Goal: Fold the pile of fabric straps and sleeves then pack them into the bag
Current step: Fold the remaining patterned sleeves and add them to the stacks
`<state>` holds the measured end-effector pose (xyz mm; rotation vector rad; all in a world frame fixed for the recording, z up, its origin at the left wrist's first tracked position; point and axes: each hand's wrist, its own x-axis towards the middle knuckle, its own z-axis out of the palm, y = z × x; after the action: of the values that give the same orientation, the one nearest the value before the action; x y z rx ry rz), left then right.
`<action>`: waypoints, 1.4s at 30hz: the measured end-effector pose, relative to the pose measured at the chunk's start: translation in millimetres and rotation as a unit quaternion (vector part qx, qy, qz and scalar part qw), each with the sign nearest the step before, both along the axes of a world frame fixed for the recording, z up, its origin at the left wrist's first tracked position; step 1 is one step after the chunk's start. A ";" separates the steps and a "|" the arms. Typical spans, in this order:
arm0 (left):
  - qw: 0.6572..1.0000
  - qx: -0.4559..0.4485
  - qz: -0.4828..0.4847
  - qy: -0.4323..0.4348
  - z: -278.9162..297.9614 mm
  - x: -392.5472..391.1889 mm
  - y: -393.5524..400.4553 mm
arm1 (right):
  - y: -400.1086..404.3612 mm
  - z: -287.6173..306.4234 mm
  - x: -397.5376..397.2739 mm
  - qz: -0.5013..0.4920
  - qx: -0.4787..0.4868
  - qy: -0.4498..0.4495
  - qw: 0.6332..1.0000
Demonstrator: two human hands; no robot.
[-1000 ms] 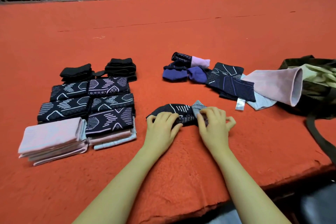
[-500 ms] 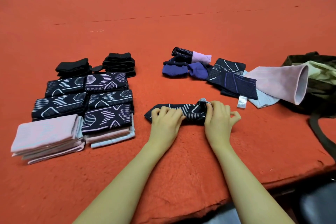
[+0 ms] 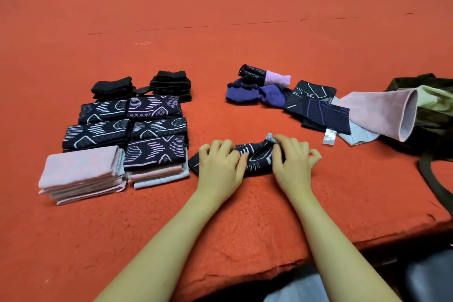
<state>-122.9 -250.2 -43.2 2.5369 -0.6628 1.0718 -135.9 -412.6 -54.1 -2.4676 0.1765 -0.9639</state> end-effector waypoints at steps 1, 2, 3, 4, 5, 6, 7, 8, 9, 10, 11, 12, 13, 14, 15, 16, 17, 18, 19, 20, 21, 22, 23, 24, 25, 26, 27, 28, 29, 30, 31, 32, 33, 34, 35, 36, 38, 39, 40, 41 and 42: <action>0.999 0.002 0.015 0.037 6.7 3.4 -6.1 | -2.4 -4.9 1.1 -0.018 -0.040 -0.008 0.999; 0.998 0.016 0.016 0.064 10.3 6.5 -13.0 | -4.5 -8.2 2.2 -0.031 -0.063 -0.022 0.997; 0.994 0.048 0.015 0.098 15.2 7.3 -19.7 | -5.0 -7.6 1.3 -0.034 -0.072 -0.023 0.997; 0.987 0.076 0.003 0.145 16.2 10.1 -25.1 | -6.3 -8.3 2.6 -0.042 -0.079 -0.030 0.996; 0.975 0.108 -0.011 0.193 14.7 11.0 -28.4 | -5.9 -7.8 2.4 -0.049 -0.083 -0.034 0.995; 0.958 0.150 -0.017 0.242 8.4 11.4 -30.1 | -5.3 -8.7 2.4 -0.056 -0.090 -0.039 0.994; 0.939 0.182 -0.022 0.292 1.5 11.6 -29.9 | -5.1 -8.2 2.7 -0.055 -0.095 -0.044 0.993; 0.925 0.199 -0.019 0.324 -4.0 10.4 -29.2 | -5.5 -8.1 3.9 -0.051 -0.102 -0.042 0.993; 0.921 0.208 -0.013 0.330 -8.0 9.2 -27.9 | -4.6 -8.3 4.6 -0.044 -0.106 -0.035 0.993; 0.922 0.214 -0.006 0.324 -10.5 8.1 -26.9 | -4.2 -9.3 6.1 -0.038 -0.118 -0.030 0.992; 0.923 0.214 -0.003 0.319 -12.2 7.5 -26.5 | -4.6 -11.3 8.3 -0.031 -0.127 -0.027 0.991; 0.924 0.216 -0.002 0.316 -12.9 7.3 -26.5 | -5.2 -12.5 9.1 -0.024 -0.135 -0.023 0.990; 0.924 0.215 0.000 0.316 -12.7 6.6 -26.4 | -5.3 -12.8 9.0 -0.023 -0.133 -0.025 0.990; 0.926 0.212 0.002 0.312 -13.7 6.0 -26.1 | -6.0 -12.9 8.8 -0.030 -0.120 -0.028 0.992; 0.928 0.211 0.005 0.307 -13.8 4.7 -25.6 | -7.0 -12.5 8.8 -0.044 -0.101 -0.031 0.993; 0.930 0.207 0.002 0.303 -14.4 3.3 -25.4 | -7.1 -11.0 7.5 -0.058 -0.077 -0.033 0.995; 0.932 0.199 -0.004 0.303 -14.8 2.1 -25.1 | -7.0 -9.9 5.8 -0.069 -0.050 -0.038 0.996; 0.937 0.188 -0.009 0.294 -16.9 1.6 -24.6 | -6.7 -9.0 4.4 -0.080 -0.028 -0.046 0.995; 0.944 0.170 -0.011 0.281 -19.4 1.1 -23.6 | -6.6 -8.9 3.5 -0.090 -0.011 -0.054 0.994; 0.951 0.154 -0.009 0.268 -21.1 0.4 -22.6 | -6.1 -7.9 2.2 -0.096 -0.001 -0.060 0.994; 0.957 0.142 -0.004 0.255 -22.0 -1.0 -21.8 | -5.1 -6.8 0.8 -0.097 0.009 -0.066 0.993; 0.962 0.133 0.002 0.239 -23.5 -1.8 -21.3 | -4.6 -6.1 -0.3 -0.094 0.018 -0.072 0.993; 0.968 0.121 0.004 0.217 -25.1 -2.2 -20.6 | -4.2 -5.7 -1.5 -0.084 0.027 -0.080 0.993; 0.975 0.110 0.002 0.194 -25.5 -3.0 -19.4 | -3.9 -4.7 -3.5 -0.068 0.035 -0.087 0.993; 0.981 0.094 -0.004 0.172 -24.7 -3.6 -17.5 | -3.7 -3.6 -5.9 -0.048 0.041 -0.096 0.993; 0.984 0.071 -0.017 0.161 -24.0 -3.3 -15.5 | -3.7 -2.9 -8.6 -0.028 0.047 -0.106 0.993; 0.987 0.043 -0.031 0.153 -22.9 -2.7 -13.6 | -3.5 -2.1 -10.7 -0.011 0.053 -0.116 0.992; 0.987 0.013 -0.046 0.151 -22.3 -2.7 -12.0 | -2.9 -1.2 -12.8 0.003 0.057 -0.121 0.991; 0.987 -0.017 -0.061 0.149 -21.7 -3.7 -10.9 | -2.6 0.3 -14.5 0.015 0.065 -0.121 0.990; 0.986 -0.041 -0.076 0.142 -21.3 -5.3 -10.0 | -2.4 2.2 -15.6 0.026 0.080 -0.115 0.990; 0.986 -0.056 -0.089 0.129 -21.0 -6.9 -8.7 | -2.2 4.2 -16.9 0.040 0.100 -0.103 0.989; 0.987 -0.060 -0.101 0.110 -20.6 -8.1 -6.9 | -2.5 6.3 -17.7 0.058 0.115 -0.082 0.988; 0.989 -0.051 -0.112 0.086 -21.0 -8.8 -3.5 | -3.1 8.1 -18.9 0.083 0.117 -0.055 0.988; 0.990 -0.034 -0.123 0.062 -21.6 -9.3 0.9 | -4.1 9.0 -19.5 0.113 0.104 -0.024 0.988; 0.990 -0.018 -0.134 0.041 -22.3 -11.2 5.6 | -5.6 9.7 -21.5 0.145 0.081 0.005 0.986; 0.989 -0.005 -0.144 0.028 -22.5 -12.5 9.5 | -7.4 9.5 -22.2 0.172 0.058 0.028 0.983; 0.989 0.007 -0.148 0.017 -20.8 -16.2 14.8 | -9.0 9.5 -25.6 0.202 0.039 0.053 0.977; 0.990 0.009 -0.143 0.014 -18.9 -17.1 15.4 | -8.5 10.5 -27.9 0.204 0.049 0.055 0.976; 0.990 0.010 -0.137 0.006 -16.3 -16.8 14.9 | -7.2 11.3 -29.3 0.202 0.064 0.055 0.976; 0.991 0.010 -0.134 0.005 -13.1 -16.9 13.5 | -5.8 12.5 -31.3 0.195 0.074 0.057 0.976; 0.991 0.014 -0.133 0.015 -9.8 -16.8 11.5 | -4.4 13.6 -33.0 0.188 0.077 0.061 0.977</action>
<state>-139.7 -238.8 -52.9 2.3952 -0.9823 0.9353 -168.8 -417.0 -40.5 -2.3037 -0.1670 -0.6145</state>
